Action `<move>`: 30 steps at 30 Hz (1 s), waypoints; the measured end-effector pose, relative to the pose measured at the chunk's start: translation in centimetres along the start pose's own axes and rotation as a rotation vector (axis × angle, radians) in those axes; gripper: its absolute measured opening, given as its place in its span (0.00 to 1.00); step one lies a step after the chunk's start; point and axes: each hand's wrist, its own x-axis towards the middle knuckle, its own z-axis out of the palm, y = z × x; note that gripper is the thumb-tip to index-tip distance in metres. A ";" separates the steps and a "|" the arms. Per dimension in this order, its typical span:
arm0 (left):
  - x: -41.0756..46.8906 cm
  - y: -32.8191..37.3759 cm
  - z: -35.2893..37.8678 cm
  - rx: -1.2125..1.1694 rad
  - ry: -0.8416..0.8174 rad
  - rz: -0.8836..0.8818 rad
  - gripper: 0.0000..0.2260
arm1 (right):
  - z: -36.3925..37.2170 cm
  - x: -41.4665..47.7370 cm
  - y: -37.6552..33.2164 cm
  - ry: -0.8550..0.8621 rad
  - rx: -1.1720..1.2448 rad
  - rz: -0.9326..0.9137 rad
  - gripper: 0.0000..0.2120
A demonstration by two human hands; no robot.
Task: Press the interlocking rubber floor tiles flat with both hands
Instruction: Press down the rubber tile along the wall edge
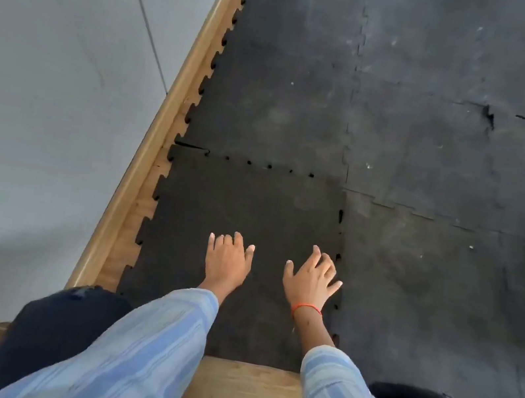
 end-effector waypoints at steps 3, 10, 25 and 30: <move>0.9 -0.5 3.4 -0.050 -0.063 -0.082 0.27 | 3.0 1.5 0.5 -0.004 0.006 0.084 0.33; 3.1 -3.9 7.0 -0.112 -0.102 -0.154 0.33 | 5.9 5.6 2.5 -0.063 0.028 0.273 0.56; 9.7 -12.6 3.7 -0.267 -0.093 -0.516 0.60 | 6.8 6.0 2.8 -0.023 -0.111 0.228 0.58; 9.6 -12.3 3.9 -0.278 -0.046 -0.517 0.60 | 7.0 5.5 2.9 -0.022 -0.125 0.237 0.57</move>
